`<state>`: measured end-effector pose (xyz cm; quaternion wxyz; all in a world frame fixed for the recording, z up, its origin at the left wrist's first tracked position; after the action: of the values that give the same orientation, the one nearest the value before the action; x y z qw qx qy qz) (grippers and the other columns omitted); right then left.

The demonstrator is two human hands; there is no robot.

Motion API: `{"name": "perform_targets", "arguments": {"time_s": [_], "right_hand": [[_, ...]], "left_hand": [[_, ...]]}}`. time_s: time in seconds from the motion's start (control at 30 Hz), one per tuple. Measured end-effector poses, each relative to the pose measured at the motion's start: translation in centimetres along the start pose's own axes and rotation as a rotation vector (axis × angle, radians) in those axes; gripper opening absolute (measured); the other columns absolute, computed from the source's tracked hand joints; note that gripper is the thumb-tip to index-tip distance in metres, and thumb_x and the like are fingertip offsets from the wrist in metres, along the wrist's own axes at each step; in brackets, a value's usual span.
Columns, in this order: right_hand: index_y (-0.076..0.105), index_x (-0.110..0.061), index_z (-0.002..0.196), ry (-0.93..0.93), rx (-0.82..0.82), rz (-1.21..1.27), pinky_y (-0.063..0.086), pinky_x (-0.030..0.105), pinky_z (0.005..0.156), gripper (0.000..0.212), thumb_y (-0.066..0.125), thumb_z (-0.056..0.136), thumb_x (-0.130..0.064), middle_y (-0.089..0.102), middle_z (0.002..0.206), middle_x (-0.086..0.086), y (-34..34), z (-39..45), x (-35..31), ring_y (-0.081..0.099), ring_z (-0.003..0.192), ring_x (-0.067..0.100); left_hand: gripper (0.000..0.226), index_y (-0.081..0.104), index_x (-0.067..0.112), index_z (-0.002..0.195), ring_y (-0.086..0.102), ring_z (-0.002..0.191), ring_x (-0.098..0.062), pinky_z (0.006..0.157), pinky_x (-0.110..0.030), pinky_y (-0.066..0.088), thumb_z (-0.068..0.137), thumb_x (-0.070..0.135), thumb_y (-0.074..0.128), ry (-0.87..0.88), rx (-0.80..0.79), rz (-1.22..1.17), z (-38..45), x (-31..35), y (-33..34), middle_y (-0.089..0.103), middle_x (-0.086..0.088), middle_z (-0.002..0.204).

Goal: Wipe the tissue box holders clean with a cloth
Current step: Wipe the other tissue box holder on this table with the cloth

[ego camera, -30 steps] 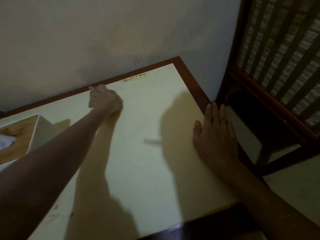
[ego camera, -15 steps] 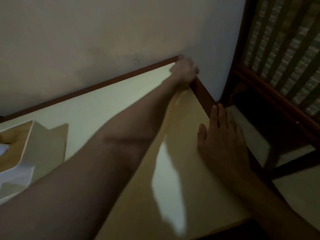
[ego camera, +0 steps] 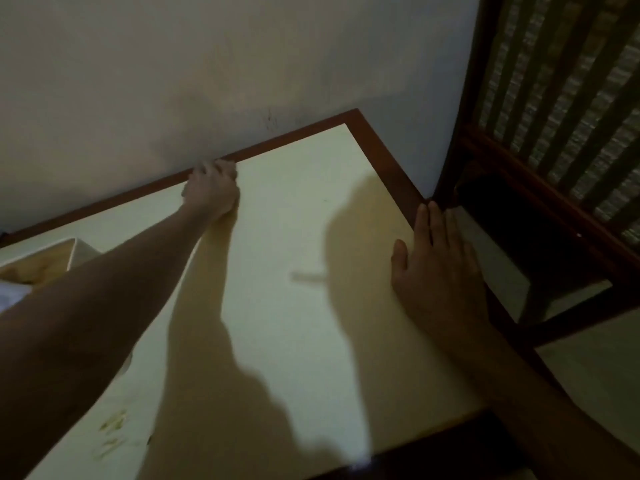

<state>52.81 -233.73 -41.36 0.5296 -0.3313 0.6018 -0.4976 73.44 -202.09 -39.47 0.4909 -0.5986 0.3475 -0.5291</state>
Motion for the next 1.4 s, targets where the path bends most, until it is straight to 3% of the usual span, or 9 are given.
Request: {"name": "perform_targets", "arguments": {"time_s": [0.13,0.2,0.3,0.43,0.6,0.77,1.07,1.2,1.4], "right_hand": [[0.005,-0.013,0.152,0.0,-0.004,0.023,0.01,0.037,0.117,0.065,0.023,0.099,-0.044,0.005,0.16,0.006,-0.1,0.1,-0.1,0.001,0.148,0.023],[0.011,-0.011,0.152,-0.02,-0.01,0.037,0.008,0.038,0.117,0.062,0.025,0.099,-0.04,0.007,0.16,0.008,-0.1,0.0,-0.3,0.0,0.148,0.024],[0.039,-0.005,0.141,-0.132,0.071,0.021,0.02,0.045,0.114,0.053,0.028,0.096,-0.029,0.029,0.153,0.016,-1.0,-0.7,-1.5,0.018,0.145,0.032],[0.061,-0.002,0.114,-0.241,0.1,-0.026,0.037,0.046,0.105,0.042,0.033,0.092,-0.021,0.053,0.135,0.02,-2.2,-2.2,-3.0,0.041,0.133,0.036],[0.055,-0.004,0.126,-0.319,-0.016,0.027,0.036,0.044,0.104,0.041,0.038,0.092,-0.02,0.051,0.137,0.016,-2.5,-5.7,-7.6,0.043,0.13,0.032],[0.034,-0.015,0.145,-0.451,-0.236,-0.046,0.028,0.039,0.11,0.048,0.036,0.099,-0.032,0.03,0.154,0.007,0.4,-11.3,-14.4,0.026,0.141,0.024],[0.057,-0.008,0.11,-0.304,-0.289,-0.215,0.037,0.042,0.097,0.032,0.039,0.093,-0.027,0.051,0.12,0.008,-0.8,-13.1,-20.1,0.044,0.118,0.026],[0.052,-0.015,0.131,-0.301,-0.282,0.139,0.036,0.039,0.103,0.043,0.047,0.094,-0.036,0.049,0.138,0.005,-2.2,-13.2,-26.7,0.042,0.128,0.023],[0.029,-0.017,0.148,-0.311,-0.401,0.39,0.035,0.036,0.106,0.077,0.067,0.085,-0.038,0.035,0.151,0.003,-2.6,-13.0,-34.2,0.037,0.136,0.022]], "left_hand": [[0.046,0.039,0.001,0.128,0.045,0.122,-0.041,0.102,-0.051,0.037,0.098,0.036,0.043,-0.124,0.031,-0.125,-4.4,-1.3,-3.0,0.046,-0.021,0.133],[0.012,0.048,0.012,0.102,0.054,0.111,-0.028,0.098,-0.041,0.04,0.097,0.023,0.045,-0.077,0.086,-0.292,-7.9,-1.0,-4.8,0.058,-0.002,0.11],[0.031,0.04,0.028,0.076,0.052,0.079,0.005,0.082,-0.019,0.038,0.098,0.006,0.039,0.086,0.126,-0.385,-14.8,0.1,-7.7,0.052,0.02,0.08],[0.023,0.055,0.009,0.076,0.045,0.071,0.03,0.063,0.005,0.029,0.085,-0.012,0.051,0.319,0.135,-0.405,-23.4,-0.9,-10.4,0.045,0.023,0.07],[0.038,0.052,0.031,0.094,0.044,0.084,0.016,0.076,0.005,0.028,0.079,0.0,0.068,0.48,0.028,-0.356,-29.5,-6.1,-9.5,0.048,0.023,0.084],[0.047,0.046,0.026,0.138,0.044,0.128,-0.006,0.099,-0.01,0.028,0.093,0.03,0.058,0.411,-0.217,-0.384,-29.7,-9.5,-8.1,0.046,0.007,0.144],[0.018,0.068,0.023,0.102,0.066,0.08,0.0,0.074,-0.009,0.047,0.089,0.012,0.064,0.267,0.08,-0.679,-31.4,-18.4,-16.8,0.073,0.005,0.093],[0.03,0.062,0.018,0.114,0.061,0.089,-0.007,0.069,-0.009,0.046,0.086,0.012,0.067,0.119,0.349,-0.67,-30.5,-25.5,-22.0,0.064,0.005,0.106],[0.066,0.047,0.02,0.138,0.051,0.116,-0.02,0.089,-0.037,0.047,0.079,0.035,0.074,-0.085,0.009,-0.659,-25.3,-31.0,-19.7,0.05,-0.006,0.14]]}}
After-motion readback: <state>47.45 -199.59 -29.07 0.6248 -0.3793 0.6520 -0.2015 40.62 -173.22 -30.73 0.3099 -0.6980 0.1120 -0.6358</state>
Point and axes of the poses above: each hand's wrist, its own z-axis towards the middle knuckle, its own y-axis out of the palm, x = y × z, the point moved 7 cm from there along z, towards the middle knuckle
